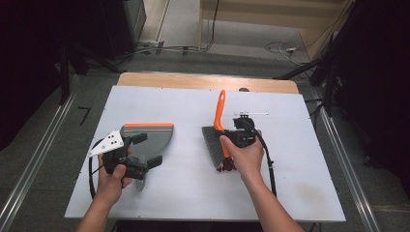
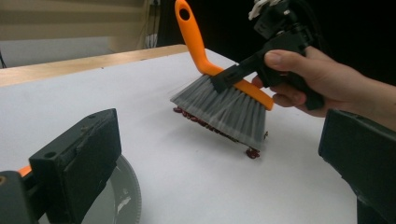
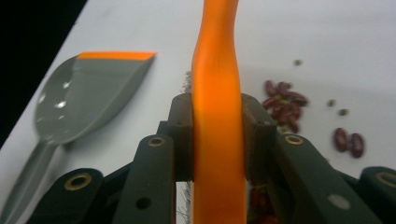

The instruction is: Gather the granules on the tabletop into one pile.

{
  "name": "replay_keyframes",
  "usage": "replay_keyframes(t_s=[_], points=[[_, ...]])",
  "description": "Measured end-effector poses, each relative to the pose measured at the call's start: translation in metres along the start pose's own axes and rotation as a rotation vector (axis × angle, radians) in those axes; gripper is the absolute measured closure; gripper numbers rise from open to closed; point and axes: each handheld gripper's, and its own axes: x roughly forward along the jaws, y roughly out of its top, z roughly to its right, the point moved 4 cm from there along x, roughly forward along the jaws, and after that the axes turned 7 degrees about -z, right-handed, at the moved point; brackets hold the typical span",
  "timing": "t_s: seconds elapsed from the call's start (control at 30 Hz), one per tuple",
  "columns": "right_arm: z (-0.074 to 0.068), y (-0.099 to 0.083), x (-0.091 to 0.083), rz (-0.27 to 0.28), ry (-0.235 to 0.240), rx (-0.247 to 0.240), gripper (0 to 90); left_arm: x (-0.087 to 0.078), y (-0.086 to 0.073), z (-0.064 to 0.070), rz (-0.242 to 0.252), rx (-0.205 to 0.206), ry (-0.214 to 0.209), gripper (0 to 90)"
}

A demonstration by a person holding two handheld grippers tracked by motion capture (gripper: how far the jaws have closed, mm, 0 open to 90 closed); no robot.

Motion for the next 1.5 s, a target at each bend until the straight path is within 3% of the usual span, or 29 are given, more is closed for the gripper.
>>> replay_keyframes(t_s=[0.03, 0.17, 0.3, 0.4, 0.47, 0.5, 0.6, 0.67, 0.8, 0.97, 1.2, 1.4, 1.5], points=[[0.000, 0.000, 0.000, 0.000, 0.000, 0.000, 68.3, 0.000, 0.000, 0.000, 0.000, 0.000, 0.000, 0.0], [-0.018, -0.013, -0.005, -0.056, 0.009, -0.087, 68.3, 0.000, 0.000, 0.000, -0.001, -0.001, -0.001, 0.0], [-0.020, -0.026, -0.005, -0.106, -0.003, -0.166, 68.3, 0.001, 0.000, 0.000, -0.003, -0.003, 0.001, 0.0], [-0.014, -0.036, -0.003, -0.161, 0.001, -0.226, 68.3, 0.001, 0.000, 0.001, -0.005, -0.001, 0.000, 0.0], [-0.010, -0.042, 0.000, -0.215, 0.003, -0.305, 68.3, 0.002, -0.001, 0.000, -0.009, -0.001, 0.000, 0.0], [-0.008, -0.044, 0.001, -0.233, -0.018, -0.339, 68.2, 0.002, -0.001, 0.000, -0.008, -0.001, 0.001, 0.0], [-0.001, -0.041, -0.001, -0.247, -0.013, -0.391, 68.1, 0.003, -0.001, -0.001, -0.009, -0.006, 0.002, 0.0], [0.005, -0.036, -0.001, -0.262, -0.040, -0.433, 68.0, 0.004, -0.001, -0.001, -0.012, -0.004, 0.002, 0.0], [0.014, -0.026, 0.004, -0.263, -0.006, -0.482, 67.9, 0.004, -0.002, 0.000, -0.014, -0.005, 0.000, 0.0], [0.025, -0.014, 0.009, -0.251, 0.002, -0.490, 67.6, 0.004, -0.003, -0.001, -0.014, -0.008, 0.001, 0.0], [0.044, 0.000, 0.011, -0.213, -0.024, -0.451, 67.3, 0.004, -0.003, -0.002, -0.017, -0.008, 0.003, 0.0], [0.046, 0.003, 0.007, -0.195, -0.046, -0.443, 67.4, 0.006, -0.004, -0.001, -0.022, -0.008, 0.001, 0.0], [0.049, 0.004, 0.005, -0.197, -0.016, -0.423, 67.4, 0.006, -0.004, -0.001, -0.024, -0.006, 0.002, 0.0]])
